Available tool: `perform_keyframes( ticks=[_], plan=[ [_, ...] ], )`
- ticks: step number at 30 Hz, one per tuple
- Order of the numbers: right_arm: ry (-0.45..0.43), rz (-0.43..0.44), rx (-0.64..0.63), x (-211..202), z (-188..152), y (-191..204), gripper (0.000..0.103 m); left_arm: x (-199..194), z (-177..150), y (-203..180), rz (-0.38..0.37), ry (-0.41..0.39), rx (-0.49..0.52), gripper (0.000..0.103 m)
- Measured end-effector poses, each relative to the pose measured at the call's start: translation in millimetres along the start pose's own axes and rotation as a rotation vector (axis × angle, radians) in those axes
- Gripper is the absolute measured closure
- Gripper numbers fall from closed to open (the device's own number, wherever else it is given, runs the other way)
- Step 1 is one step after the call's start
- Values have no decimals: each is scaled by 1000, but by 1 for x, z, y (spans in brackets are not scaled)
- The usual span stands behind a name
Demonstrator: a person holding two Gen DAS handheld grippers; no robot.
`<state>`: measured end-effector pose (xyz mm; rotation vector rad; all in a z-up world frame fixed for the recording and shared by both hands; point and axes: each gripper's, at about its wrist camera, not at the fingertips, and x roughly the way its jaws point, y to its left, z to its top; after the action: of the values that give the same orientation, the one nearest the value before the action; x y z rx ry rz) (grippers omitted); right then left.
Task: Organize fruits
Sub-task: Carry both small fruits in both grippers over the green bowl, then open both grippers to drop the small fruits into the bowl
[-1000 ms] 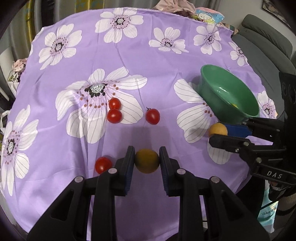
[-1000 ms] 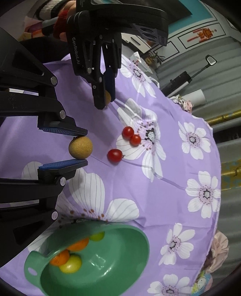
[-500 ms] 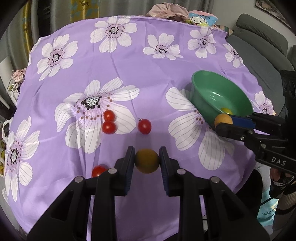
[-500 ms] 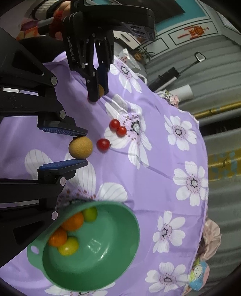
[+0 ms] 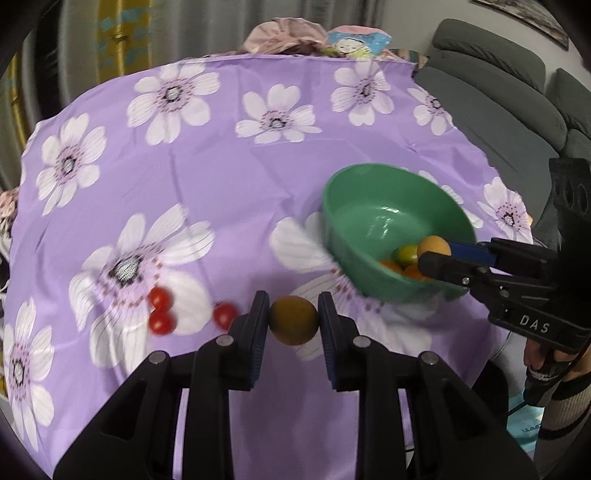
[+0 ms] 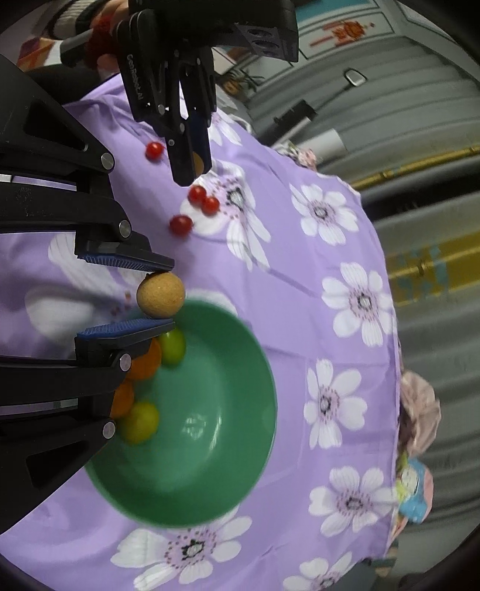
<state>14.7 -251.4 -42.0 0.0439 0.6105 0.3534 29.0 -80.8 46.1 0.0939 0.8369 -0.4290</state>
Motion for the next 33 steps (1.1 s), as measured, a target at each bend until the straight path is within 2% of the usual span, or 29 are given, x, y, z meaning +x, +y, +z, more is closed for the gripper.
perform_keyframes(
  ticks=[8, 15, 19, 33],
  plan=[
    [-32, -63, 63, -5, -2, -29, 76, 22, 25, -29, -79, -16, 24, 76],
    [-40, -103, 106, -8, -7, -50, 76, 46, 37, -56, -125, 9, 82, 76],
    [-32, -113, 111, -6, -10, -57, 76, 61, 42, -68, -119, 25, 124, 76],
    [6, -137, 89, 6, -11, -56, 76, 84, 39, -70, -107, 65, 137, 76]
  ],
)
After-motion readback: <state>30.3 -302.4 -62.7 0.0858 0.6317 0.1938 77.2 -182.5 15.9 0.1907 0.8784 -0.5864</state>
